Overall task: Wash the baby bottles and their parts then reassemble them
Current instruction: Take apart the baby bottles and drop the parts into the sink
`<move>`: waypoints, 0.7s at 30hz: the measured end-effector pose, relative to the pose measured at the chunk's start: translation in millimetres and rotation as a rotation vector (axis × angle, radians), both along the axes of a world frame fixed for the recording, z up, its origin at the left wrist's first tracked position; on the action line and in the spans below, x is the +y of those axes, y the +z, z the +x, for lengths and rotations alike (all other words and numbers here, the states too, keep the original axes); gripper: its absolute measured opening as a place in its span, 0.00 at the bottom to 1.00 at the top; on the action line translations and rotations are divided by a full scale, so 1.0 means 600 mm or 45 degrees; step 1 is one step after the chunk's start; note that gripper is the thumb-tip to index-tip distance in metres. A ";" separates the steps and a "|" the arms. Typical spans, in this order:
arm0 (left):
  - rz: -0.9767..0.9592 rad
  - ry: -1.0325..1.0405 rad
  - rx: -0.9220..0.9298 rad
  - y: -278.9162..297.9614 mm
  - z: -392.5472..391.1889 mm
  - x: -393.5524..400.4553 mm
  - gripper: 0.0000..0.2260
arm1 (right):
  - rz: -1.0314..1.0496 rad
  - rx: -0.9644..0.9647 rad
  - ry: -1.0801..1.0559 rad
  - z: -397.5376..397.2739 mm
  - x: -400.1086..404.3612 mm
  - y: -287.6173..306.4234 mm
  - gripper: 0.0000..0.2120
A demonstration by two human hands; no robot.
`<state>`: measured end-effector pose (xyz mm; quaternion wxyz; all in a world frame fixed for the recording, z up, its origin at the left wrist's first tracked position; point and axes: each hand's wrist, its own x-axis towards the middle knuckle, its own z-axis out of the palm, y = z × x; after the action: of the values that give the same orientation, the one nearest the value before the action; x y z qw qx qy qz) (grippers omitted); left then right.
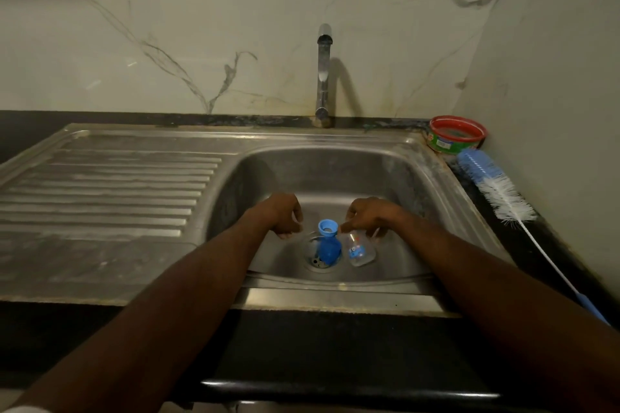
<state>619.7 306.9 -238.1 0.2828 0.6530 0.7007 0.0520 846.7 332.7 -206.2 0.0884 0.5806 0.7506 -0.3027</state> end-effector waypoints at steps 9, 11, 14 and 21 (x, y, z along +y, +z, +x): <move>0.134 -0.004 0.234 0.019 -0.021 -0.012 0.03 | 0.135 -0.164 0.158 -0.006 0.001 0.006 0.20; 0.213 -0.023 0.313 0.026 -0.024 -0.017 0.03 | 0.169 -0.174 0.195 -0.006 0.000 0.009 0.19; 0.379 -0.024 0.298 0.042 -0.023 -0.029 0.04 | 0.402 -0.075 0.264 -0.004 0.003 0.015 0.19; 0.827 -0.002 0.412 0.132 -0.090 -0.101 0.15 | 0.914 0.385 0.445 -0.088 -0.046 0.080 0.26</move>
<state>565.6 246.5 -159.0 -0.0539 0.7090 0.6829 0.1675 793.8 305.3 -158.5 -0.1805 0.3876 0.9000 -0.0844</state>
